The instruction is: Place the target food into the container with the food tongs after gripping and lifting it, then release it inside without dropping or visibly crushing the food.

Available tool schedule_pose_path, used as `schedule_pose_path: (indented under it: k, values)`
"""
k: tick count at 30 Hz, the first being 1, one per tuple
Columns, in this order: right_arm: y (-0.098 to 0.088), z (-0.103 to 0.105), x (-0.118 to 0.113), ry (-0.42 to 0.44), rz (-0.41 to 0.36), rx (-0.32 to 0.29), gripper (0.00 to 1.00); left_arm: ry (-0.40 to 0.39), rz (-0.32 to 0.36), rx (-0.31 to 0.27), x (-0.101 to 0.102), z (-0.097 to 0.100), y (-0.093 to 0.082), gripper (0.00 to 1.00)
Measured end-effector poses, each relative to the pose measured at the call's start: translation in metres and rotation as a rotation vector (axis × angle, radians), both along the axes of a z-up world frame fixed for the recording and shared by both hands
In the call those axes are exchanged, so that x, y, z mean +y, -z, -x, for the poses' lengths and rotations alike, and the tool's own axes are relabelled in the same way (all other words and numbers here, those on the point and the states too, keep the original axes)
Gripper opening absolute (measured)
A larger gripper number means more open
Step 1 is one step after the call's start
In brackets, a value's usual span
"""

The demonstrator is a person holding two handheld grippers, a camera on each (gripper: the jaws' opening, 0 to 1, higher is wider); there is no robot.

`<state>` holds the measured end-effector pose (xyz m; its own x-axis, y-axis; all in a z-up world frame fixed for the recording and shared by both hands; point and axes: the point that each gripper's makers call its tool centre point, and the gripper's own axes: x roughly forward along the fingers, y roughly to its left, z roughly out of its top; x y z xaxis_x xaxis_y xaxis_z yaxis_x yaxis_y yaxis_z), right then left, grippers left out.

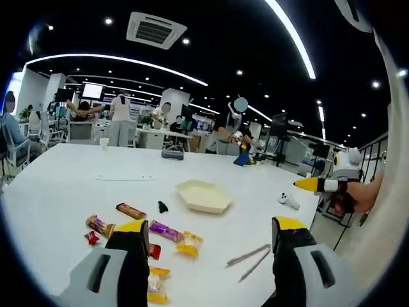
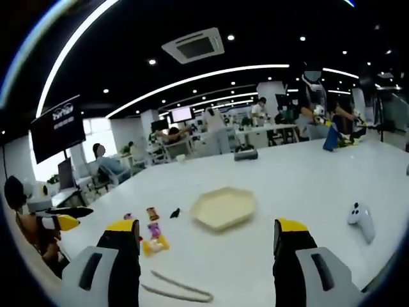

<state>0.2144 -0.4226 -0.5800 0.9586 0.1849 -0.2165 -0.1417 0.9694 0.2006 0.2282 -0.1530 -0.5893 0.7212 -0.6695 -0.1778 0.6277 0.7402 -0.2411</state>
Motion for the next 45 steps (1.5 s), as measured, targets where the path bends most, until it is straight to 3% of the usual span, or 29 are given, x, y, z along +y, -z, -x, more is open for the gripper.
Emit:
schedule_pose_path:
  k: [6,8,11,13,23,36,40,45]
  values:
    - [0.000,-0.011,-0.007,-0.069,-0.002,0.001,0.88,-0.092,0.003,0.003,-0.008,0.000,0.000,0.80]
    - [-0.005,-0.014,-0.012,-0.089,0.013,-0.032,0.88,-0.140,0.020,-0.044,-0.009,-0.002,-0.010,0.82]
    - [-0.005,-0.016,-0.023,-0.082,0.016,-0.040,0.90,-0.168,-0.002,-0.040,-0.011,-0.002,-0.009,0.82]
    - [-0.006,-0.017,-0.033,-0.061,0.045,-0.058,0.91,-0.169,0.004,-0.031,-0.013,-0.002,-0.008,0.81]
    - [0.016,-0.014,-0.041,-0.126,-0.006,0.013,0.88,-0.145,-0.046,-0.011,-0.034,0.007,-0.003,0.81]
    - [0.021,-0.020,-0.040,-0.160,-0.018,0.025,0.87,-0.198,-0.069,-0.005,-0.028,0.005,-0.002,0.79]
    - [0.021,-0.022,-0.039,-0.174,-0.018,0.027,0.85,-0.173,-0.094,0.011,-0.032,0.003,0.004,0.79]
    - [0.031,-0.023,-0.036,-0.203,0.009,0.072,0.80,-0.107,-0.137,0.026,-0.043,0.003,0.013,0.78]
